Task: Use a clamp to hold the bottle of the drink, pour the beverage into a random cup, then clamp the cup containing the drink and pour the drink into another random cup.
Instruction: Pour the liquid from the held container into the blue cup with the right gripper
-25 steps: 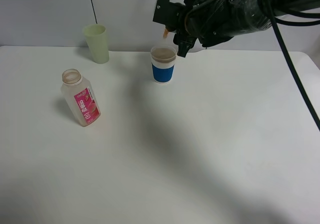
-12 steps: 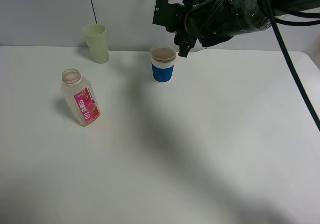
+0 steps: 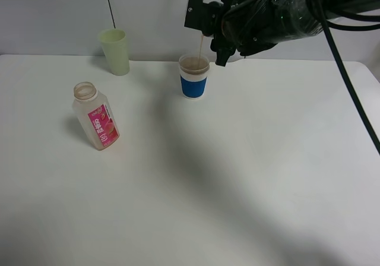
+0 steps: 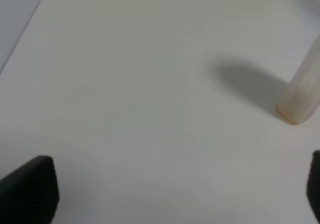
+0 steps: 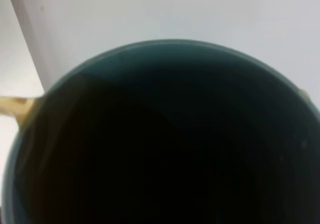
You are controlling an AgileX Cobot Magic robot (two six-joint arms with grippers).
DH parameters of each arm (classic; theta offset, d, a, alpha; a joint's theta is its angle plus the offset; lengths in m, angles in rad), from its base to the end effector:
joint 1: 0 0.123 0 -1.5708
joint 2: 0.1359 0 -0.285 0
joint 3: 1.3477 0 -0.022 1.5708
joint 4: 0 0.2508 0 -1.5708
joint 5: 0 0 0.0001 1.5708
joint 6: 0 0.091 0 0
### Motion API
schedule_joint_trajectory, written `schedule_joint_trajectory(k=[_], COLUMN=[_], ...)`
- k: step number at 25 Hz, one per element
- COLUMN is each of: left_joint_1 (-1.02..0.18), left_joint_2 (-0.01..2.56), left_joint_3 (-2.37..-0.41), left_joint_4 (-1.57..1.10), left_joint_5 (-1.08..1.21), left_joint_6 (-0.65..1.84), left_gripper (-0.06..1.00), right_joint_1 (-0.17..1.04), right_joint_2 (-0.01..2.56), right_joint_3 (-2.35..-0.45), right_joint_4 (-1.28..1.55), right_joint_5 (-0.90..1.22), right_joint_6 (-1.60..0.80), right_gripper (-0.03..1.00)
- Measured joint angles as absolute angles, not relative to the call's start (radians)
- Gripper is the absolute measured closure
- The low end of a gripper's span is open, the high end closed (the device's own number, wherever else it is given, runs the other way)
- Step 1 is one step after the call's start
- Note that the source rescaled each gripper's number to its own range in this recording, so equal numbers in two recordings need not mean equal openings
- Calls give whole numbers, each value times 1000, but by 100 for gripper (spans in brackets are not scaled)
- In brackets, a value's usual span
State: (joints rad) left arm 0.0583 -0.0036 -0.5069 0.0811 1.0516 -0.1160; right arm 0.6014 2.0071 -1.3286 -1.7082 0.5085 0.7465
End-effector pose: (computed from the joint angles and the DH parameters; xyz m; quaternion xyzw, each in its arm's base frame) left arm -0.0063 0.0060 0.2801 -0.0753 0.8440 0.0252 0.5304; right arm 0.3911 0.2150 0.2018 -0.5070 0.6773 -0.3033 0.4384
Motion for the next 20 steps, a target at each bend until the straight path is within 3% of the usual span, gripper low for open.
schedule_joint_trajectory(k=[20], left_joint_1=[58], left_joint_2=[-4], left_joint_3=[-507], left_joint_4=[81], left_joint_5=[1052], left_joint_6=[-116], left_gripper=[-6], right_joint_1=[601], right_joint_2=[2007], right_joint_3=[-1329], right_joint_4=[-1708], right_joint_5=[529], right_joint_6=[700], right_gripper=[96])
